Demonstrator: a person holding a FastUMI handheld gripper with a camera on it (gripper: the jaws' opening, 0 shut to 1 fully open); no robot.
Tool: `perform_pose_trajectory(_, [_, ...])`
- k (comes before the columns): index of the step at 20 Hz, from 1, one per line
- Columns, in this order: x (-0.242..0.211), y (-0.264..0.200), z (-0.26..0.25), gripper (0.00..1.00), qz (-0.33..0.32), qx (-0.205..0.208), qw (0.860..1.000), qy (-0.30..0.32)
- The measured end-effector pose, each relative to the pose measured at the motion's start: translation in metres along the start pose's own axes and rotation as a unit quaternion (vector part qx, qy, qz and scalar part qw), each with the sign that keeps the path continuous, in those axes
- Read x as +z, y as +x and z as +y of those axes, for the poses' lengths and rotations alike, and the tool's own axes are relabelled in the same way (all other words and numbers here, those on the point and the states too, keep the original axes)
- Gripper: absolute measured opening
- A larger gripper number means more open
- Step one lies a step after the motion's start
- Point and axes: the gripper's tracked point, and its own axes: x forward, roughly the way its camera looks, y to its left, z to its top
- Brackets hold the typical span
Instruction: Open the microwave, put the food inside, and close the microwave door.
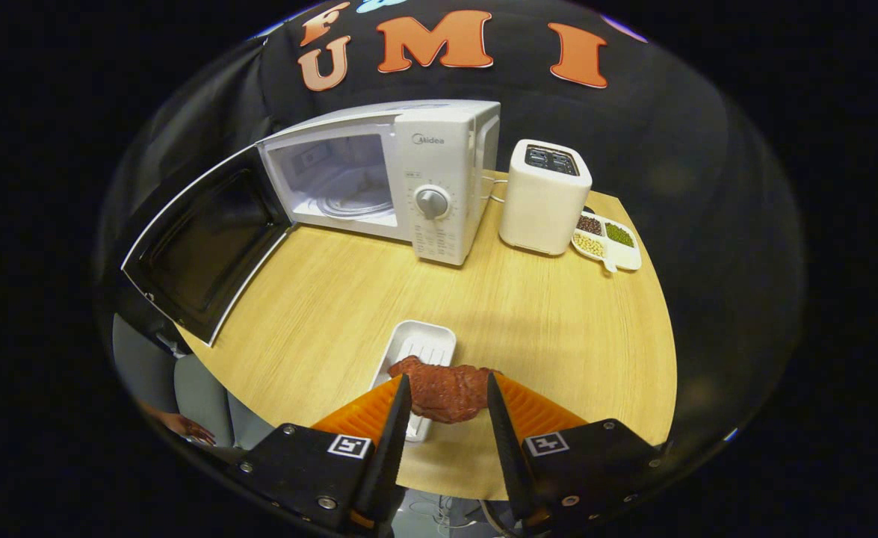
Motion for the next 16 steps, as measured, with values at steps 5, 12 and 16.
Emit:
perform_pose_trajectory(5, [-0.022, 0.029, -0.009, 0.60, 0.070, 0.050, 0.996, 0.018])
perform_pose_trajectory(12, [-0.032, 0.049, 0.004, 0.59, 0.139, 0.138, 0.971, 0.137])
perform_pose_trajectory(16, [-0.025, 0.045, 0.013, 0.41, 0.140, 0.172, 0.953, 0.206])
